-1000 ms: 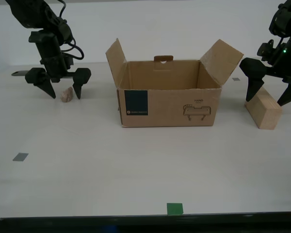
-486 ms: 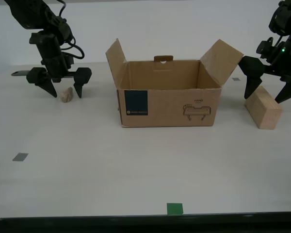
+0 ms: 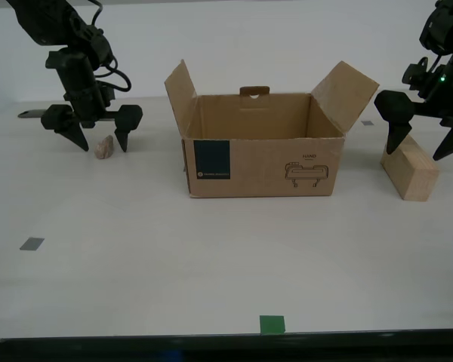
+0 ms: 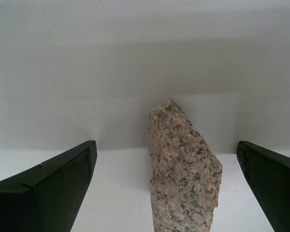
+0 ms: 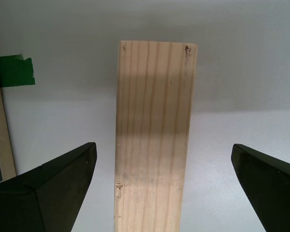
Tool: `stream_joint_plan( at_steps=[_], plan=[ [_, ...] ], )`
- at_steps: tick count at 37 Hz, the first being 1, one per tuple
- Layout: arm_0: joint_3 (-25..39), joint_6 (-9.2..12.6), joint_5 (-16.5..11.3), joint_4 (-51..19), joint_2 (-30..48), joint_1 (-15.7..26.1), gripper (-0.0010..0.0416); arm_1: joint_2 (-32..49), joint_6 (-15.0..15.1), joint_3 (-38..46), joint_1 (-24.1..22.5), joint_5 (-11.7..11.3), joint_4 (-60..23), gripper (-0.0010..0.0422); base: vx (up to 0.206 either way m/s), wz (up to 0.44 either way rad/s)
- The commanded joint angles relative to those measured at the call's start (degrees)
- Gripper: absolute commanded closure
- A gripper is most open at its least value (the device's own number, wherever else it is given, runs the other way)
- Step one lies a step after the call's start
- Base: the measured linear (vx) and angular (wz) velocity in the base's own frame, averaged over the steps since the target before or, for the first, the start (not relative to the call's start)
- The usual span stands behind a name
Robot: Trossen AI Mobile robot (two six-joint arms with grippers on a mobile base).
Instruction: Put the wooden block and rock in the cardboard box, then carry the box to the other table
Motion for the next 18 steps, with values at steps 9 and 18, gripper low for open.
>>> stream_joint_plan(
  at_steps=[9, 18],
  plan=[
    [-3.17, 0.02, 0.09, 3.45, 0.79, 0.70, 0.0016, 0.02, -0.09, -0.04, -0.02, 0.17, -0.02, 0.0014, 0.000, 0.000],
    [-4.72, 0.13, -0.04, 5.03, 1.81, 1.11, 0.0016, 0.02, -0.09, -0.04, -0.02, 0.17, 0.13, 0.0014, 0.000, 0.000]
  ],
)
